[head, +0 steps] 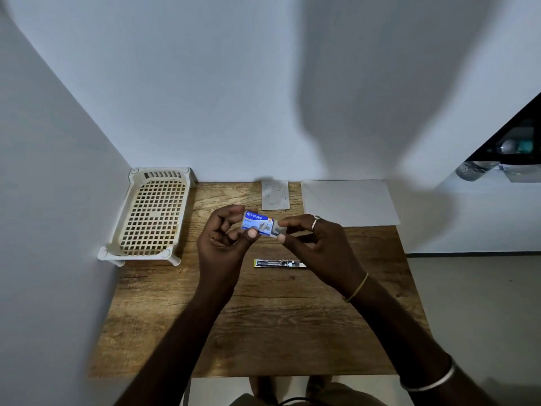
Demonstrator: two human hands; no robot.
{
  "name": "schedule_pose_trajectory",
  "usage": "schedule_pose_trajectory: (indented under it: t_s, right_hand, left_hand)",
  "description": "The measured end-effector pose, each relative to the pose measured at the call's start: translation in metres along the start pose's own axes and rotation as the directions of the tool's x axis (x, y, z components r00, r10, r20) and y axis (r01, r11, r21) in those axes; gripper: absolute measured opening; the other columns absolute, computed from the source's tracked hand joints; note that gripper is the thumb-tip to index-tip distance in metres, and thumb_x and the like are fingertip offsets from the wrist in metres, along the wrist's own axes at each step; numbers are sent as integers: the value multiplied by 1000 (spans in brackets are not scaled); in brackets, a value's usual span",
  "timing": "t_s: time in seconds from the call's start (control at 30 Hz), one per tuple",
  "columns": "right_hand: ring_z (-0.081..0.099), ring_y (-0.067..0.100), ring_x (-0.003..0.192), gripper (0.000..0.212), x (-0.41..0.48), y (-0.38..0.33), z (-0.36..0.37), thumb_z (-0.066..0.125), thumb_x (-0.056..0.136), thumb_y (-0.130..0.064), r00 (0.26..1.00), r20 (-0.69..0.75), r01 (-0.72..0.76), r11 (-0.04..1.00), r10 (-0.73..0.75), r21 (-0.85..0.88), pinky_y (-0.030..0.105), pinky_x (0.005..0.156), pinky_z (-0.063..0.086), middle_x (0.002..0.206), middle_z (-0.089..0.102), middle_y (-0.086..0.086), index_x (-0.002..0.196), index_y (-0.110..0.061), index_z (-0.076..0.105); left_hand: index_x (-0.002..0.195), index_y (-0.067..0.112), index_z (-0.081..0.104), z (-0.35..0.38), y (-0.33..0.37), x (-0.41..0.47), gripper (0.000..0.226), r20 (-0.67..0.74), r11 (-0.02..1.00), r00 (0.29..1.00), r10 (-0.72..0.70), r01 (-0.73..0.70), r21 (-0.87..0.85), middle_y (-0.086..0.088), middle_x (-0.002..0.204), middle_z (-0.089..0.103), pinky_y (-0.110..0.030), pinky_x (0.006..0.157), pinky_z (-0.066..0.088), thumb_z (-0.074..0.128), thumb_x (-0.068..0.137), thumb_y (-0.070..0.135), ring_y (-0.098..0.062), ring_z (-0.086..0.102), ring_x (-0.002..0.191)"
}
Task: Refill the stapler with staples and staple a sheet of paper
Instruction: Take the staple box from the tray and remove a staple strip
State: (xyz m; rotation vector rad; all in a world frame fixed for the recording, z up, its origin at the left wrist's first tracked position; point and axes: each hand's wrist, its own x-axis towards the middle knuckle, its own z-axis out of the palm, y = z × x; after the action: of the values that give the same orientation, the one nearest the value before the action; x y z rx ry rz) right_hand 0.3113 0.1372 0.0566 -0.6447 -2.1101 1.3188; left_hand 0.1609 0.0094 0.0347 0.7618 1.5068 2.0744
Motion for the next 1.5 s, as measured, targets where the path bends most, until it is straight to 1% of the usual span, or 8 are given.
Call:
schedule_pose_trajectory:
  t_s: [0.2, 0.5, 0.8, 1.0, 1.1, 1.23, 1.4, 1.5]
  right_hand:
    - [69, 8, 93, 19, 2, -4, -2, 74, 90, -18, 992, 83, 104, 979, -90, -174, 21, 76, 59, 105, 72, -2, 109, -18, 77]
    - [69, 9, 94, 8, 3, -3, 3, 78, 86, -27, 996, 82, -15, 994, 24, -109, 34, 73, 61, 99, 72, -10, 92, -22, 76]
    - [67, 4, 92, 13, 5, -7, 8, 78, 84, -39, 990, 123, -45, 980, 70, -196, 30, 68, 60, 95, 73, -12, 92, -29, 74]
    - [64, 2, 93, 22, 2, -13, 10, 76, 86, -38, 992, 124, 58, 957, -23, -283, 22, 69, 57, 105, 69, -16, 108, -33, 73]
    - [65, 3, 91, 22, 0, -15, 11, 77, 86, -38, 996, 68, 74, 960, -57, -270, 23, 68, 56, 107, 68, -16, 105, -30, 73]
    - [65, 4, 92, 12, 0, -18, 12, 72, 91, -34, 995, 54, 92, 955, -81, -281, 29, 70, 58, 104, 69, -14, 99, -25, 75]
    - [64, 5, 101, 10, 4, -23, 5, 70, 90, -35, 990, 131, 116, 871, -60, -477, 35, 78, 56, 112, 70, -14, 96, -29, 76]
    - [60, 3, 109, 13, 8, -27, 0, 67, 89, -40, 978, 202, 161, 789, -49, -593, 28, 76, 51, 118, 67, -18, 98, -34, 76]
  left_hand:
    - [120, 7, 62, -1, -3, -3, 40, -26, 1000, 999, -29, 29, -12, -14, 112, 70, -38, 86, 59, 77, 83, 0, -28, 69, 108]
    - [120, 2, 60, -5, -7, -7, 40, -40, 998, 997, -64, 64, -12, -27, 116, 67, -49, 90, 56, 77, 83, 1, -35, 69, 107]
    - [119, -1, 59, -8, -6, -9, 43, -59, 996, 994, -91, 91, 0, -33, 115, 64, -53, 91, 55, 77, 80, -1, -38, 68, 105]
    - [119, -1, 59, -12, -6, -9, 42, -64, 996, 994, -91, 91, -5, -25, 112, 70, -49, 91, 56, 77, 81, 0, -35, 71, 104]
    - [117, 8, 63, -12, -5, -8, 40, -73, 995, 993, -97, 96, -27, -15, 109, 72, -48, 91, 56, 78, 80, 2, -31, 70, 102]
    - [117, 8, 63, -13, -6, -9, 41, -76, 995, 993, -96, 93, -33, -20, 111, 71, -51, 92, 56, 79, 81, 2, -35, 69, 104]
    - [119, 5, 61, -14, -8, -10, 40, -65, 997, 995, -82, 81, -3, -23, 112, 70, -51, 92, 56, 78, 82, -1, -37, 70, 105]
    - [119, 0, 60, -14, -11, -12, 41, -51, 997, 995, -82, 82, 13, -28, 115, 68, -56, 94, 55, 77, 82, -6, -43, 68, 108]
